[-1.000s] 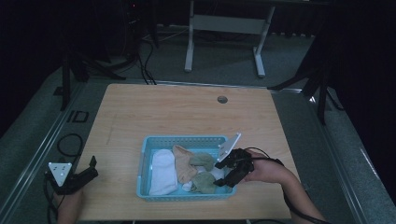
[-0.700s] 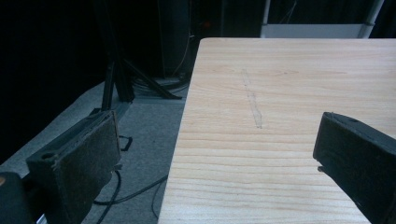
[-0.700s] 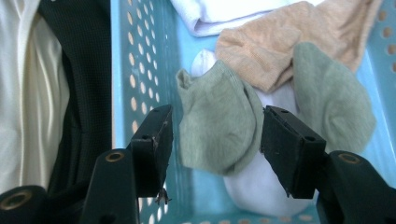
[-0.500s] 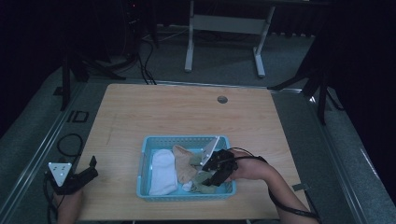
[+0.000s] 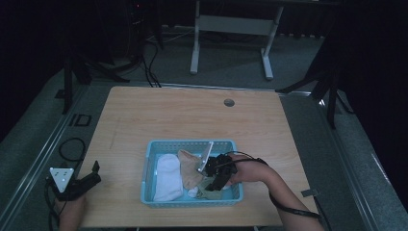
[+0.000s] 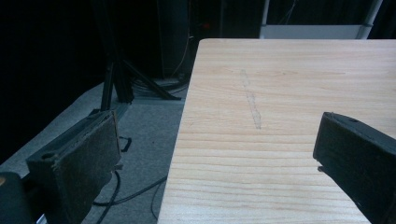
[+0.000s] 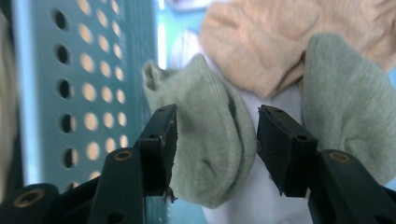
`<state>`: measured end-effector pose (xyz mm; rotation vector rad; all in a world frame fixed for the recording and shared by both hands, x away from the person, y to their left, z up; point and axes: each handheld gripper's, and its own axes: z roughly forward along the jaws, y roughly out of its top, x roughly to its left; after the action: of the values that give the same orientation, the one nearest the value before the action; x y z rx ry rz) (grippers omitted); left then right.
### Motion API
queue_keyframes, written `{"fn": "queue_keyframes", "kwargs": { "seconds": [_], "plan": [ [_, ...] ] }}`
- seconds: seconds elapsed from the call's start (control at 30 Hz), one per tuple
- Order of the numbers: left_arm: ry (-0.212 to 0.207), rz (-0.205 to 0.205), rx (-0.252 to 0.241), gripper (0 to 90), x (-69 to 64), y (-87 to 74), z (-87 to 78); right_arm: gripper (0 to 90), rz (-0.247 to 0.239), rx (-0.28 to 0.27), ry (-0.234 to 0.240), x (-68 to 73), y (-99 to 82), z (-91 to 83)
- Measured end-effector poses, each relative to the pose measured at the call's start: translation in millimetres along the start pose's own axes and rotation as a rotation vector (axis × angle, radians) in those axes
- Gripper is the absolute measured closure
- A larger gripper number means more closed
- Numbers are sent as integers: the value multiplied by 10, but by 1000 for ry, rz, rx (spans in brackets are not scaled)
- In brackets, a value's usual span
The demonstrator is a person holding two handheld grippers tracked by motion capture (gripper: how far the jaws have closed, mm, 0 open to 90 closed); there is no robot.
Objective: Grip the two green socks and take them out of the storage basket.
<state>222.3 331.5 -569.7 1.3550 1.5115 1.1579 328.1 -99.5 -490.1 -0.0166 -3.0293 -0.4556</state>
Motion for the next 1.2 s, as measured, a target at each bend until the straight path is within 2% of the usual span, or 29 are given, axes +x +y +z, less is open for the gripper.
{"fn": "queue_keyframes", "kwargs": {
  "seconds": [0.07,0.17,0.23,0.33,0.5,0.67,1.2],
  "plan": [
    [0,0,0,4,1,0,-1,558,-9,21,2,-3,8,24],
    [0,0,0,4,1,0,0,708,-19,20,12,11,9,23],
    [1,1,2,4,1,1,1,744,-21,10,18,21,7,-1],
    [3,0,2,3,-2,1,1,749,-26,7,32,43,13,-41],
    [3,0,3,3,0,1,1,789,-36,31,18,65,13,-65],
    [5,0,5,3,-2,2,2,805,-43,1,23,91,-4,-171],
    [7,0,5,4,-4,3,5,811,-28,-115,-90,127,-37,-816]
  ]
}}
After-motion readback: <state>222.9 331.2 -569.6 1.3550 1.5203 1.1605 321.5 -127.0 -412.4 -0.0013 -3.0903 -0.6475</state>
